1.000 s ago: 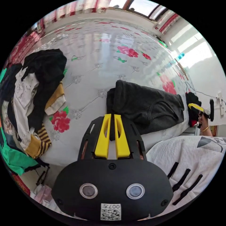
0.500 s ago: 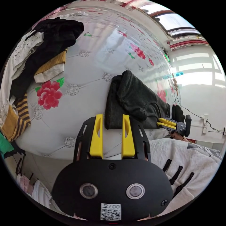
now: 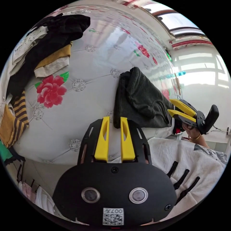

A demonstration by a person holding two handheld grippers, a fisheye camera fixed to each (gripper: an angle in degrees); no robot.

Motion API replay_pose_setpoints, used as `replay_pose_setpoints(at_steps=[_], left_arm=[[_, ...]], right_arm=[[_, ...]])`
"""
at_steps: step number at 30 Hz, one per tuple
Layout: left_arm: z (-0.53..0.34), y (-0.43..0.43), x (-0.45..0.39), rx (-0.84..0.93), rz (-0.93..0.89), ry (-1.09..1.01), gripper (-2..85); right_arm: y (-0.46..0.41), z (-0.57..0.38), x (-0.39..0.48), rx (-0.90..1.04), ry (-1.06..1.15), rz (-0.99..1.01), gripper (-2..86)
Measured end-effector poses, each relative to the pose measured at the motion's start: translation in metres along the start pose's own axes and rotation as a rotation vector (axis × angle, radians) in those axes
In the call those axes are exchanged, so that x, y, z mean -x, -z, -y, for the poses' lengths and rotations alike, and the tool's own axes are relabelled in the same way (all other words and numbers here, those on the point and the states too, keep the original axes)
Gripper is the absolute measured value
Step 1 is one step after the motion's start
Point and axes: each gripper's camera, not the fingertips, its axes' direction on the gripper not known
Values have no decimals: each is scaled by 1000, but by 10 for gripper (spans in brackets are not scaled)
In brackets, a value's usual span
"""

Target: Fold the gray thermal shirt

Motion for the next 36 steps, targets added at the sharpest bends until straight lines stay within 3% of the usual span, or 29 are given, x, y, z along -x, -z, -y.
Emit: replay_pose_setpoints(at_steps=[11, 18, 26, 31, 36], left_arm=[[-7, -23, 12, 27, -67, -56, 68], [-10, -39, 21, 13, -111, -99, 15], [-30, -16, -30, -113, -103, -292, 0], [-46, -4, -118, -155, -73, -545, -1], [-56, -15, -220, -116, -87, -817, -2]], right_arm=[[-47, 135, -1, 180, 54, -53, 80], [-63, 144, -10, 328, 60, 11, 54], [41, 91, -58, 106, 123, 129, 29], [122, 26, -104, -56, 149, 223, 25], [198, -67, -153, -162, 164, 184, 19]])
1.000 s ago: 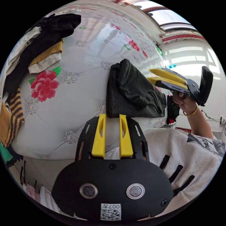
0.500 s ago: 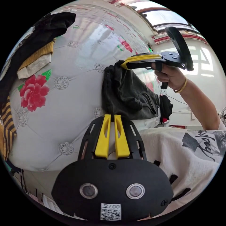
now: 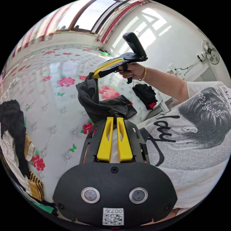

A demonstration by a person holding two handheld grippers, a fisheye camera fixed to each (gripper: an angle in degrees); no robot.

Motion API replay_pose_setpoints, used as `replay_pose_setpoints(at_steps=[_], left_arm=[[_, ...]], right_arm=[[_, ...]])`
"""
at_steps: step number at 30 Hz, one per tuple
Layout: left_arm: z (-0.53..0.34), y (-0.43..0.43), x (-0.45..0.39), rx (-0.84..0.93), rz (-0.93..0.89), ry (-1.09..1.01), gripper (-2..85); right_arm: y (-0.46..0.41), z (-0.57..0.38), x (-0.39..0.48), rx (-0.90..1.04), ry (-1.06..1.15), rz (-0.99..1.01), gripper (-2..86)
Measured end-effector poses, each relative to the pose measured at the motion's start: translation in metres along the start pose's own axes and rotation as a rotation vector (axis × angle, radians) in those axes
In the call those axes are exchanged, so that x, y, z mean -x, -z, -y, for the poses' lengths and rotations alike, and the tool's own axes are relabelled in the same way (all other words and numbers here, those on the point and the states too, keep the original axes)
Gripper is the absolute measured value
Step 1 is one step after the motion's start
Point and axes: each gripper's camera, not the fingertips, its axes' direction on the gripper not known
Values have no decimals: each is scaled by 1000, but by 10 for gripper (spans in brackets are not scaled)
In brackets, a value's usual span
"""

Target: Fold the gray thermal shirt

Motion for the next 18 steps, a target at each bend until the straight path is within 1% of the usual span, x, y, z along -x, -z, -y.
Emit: replay_pose_setpoints(at_steps=[2, 4, 5, 7, 8, 10, 13, 15, 16, 17, 18], left_arm=[[27, -18, -29, 27, -26, -107, -1], [62, -55, -60, 78, -91, -228, 1], [70, -68, -66, 95, -110, -251, 2], [102, -128, -88, 182, -178, -330, 10], [108, -144, -93, 205, -192, -342, 13], [128, -209, -112, 307, -235, -379, 38], [137, -259, -131, 403, -310, -410, 69], [139, -265, -136, 387, -301, -423, 80], [139, -264, -134, 374, -251, -415, 83], [140, -263, -130, 368, -221, -402, 83], [140, -259, -118, 347, -148, -357, 82]], right_arm=[[45, -50, -13, -36, -12, -35, 15], [75, -88, -26, -54, -43, -52, 13], [91, -113, -36, -56, -71, -63, 12], [107, -150, -53, -38, -127, -73, 10], [114, -175, -64, -24, -165, -90, 9], [117, -211, -82, 4, -230, -115, 8], [109, -273, -117, 68, -398, -120, 6], [108, -311, -137, 79, -538, -195, 7], [114, -335, -150, 57, -644, -229, 9], [125, -359, -161, 4, -736, -210, 16], [132, -371, -166, -27, -777, -182, 19]])
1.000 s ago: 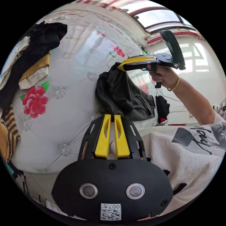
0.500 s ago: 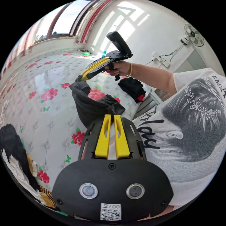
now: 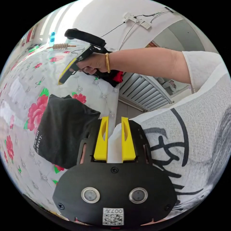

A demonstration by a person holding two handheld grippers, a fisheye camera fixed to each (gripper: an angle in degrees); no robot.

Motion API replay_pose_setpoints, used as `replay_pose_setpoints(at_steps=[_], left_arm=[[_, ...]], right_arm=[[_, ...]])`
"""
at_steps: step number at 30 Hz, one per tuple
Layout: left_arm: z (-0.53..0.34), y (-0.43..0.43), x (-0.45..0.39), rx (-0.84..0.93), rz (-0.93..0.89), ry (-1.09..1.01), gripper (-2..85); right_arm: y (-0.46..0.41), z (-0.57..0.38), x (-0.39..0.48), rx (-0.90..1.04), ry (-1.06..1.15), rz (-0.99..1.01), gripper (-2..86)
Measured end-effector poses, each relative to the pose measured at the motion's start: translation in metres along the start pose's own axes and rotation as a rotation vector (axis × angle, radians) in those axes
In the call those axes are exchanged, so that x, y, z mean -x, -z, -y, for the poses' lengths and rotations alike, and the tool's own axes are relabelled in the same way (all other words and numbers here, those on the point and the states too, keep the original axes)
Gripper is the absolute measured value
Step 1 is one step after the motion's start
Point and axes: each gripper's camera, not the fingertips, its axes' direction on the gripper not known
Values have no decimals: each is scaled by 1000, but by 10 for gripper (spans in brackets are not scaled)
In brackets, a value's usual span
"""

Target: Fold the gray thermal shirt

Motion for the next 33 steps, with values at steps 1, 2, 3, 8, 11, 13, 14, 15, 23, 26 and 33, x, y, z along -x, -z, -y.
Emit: replay_pose_setpoints(at_steps=[1, 2, 3, 8, 11, 13, 14, 15, 23, 26, 33], left_arm=[[-9, 7, 17, -22, 65, 94, 80], [-14, 10, 27, -34, 88, 155, 79], [-28, 17, 51, -62, 109, 292, 78], [-97, 29, 129, -178, 42, 723, 101], [-110, 23, 151, -174, 14, 811, 121], [-109, 14, 169, -176, -30, 846, 134], [-108, 11, 173, -173, -44, 850, 135], [-104, 3, 183, -163, -65, 860, 138], [-63, -25, 205, -41, -73, 781, 82], [-44, -10, 190, -70, -43, 690, 69], [54, 32, 120, -197, -77, 385, 65]], right_arm=[[11, -10, -23, -36, -75, 91, 28], [22, -23, -43, -73, -136, 174, 38], [26, -30, -51, -90, -161, 207, 43], [25, -90, -104, -36, -311, 474, 88], [17, -111, -121, 6, -355, 542, 108], [16, -117, -128, 10, -370, 579, 115], [16, -117, -132, 16, -374, 582, 119], [17, -117, -134, 8, -374, 578, 118], [19, -96, -142, 53, -379, 589, 79], [50, -97, -142, -4, -328, 550, 54], [177, -121, -153, -159, -222, 466, 25]])
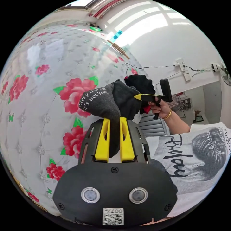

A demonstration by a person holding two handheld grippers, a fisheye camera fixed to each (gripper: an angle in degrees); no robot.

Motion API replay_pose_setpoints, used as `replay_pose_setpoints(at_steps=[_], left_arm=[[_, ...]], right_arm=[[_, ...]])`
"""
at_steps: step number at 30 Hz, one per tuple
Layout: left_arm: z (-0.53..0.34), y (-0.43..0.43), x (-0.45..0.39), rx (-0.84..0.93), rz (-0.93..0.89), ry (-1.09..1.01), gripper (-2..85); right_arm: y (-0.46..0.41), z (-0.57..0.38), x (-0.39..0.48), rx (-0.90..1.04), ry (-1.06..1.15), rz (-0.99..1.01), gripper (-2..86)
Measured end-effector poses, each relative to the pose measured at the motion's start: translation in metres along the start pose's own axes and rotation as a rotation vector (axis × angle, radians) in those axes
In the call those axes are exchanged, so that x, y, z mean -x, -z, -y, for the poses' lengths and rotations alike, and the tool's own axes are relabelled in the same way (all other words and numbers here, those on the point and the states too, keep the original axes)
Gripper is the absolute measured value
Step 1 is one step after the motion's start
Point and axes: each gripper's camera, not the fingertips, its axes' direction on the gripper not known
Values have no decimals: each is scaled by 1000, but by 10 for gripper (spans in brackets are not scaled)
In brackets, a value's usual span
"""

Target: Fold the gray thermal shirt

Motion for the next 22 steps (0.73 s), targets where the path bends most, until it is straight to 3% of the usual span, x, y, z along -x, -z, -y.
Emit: replay_pose_setpoints(at_steps=[6, 11, 17, 22], left_arm=[[94, -16, -90, -87, -146, -201, 64], [166, -89, -160, -46, -122, -307, 71], [138, -171, -120, 167, 102, -188, 59], [21, -125, -30, 300, 462, 31, 64]], right_arm=[[156, -27, 20, -223, 8, -82, 24], [244, -57, 9, -305, -113, -376, 39], [208, -90, -63, -375, -367, -547, 69], [123, -94, 11, -423, -67, -715, 75]])
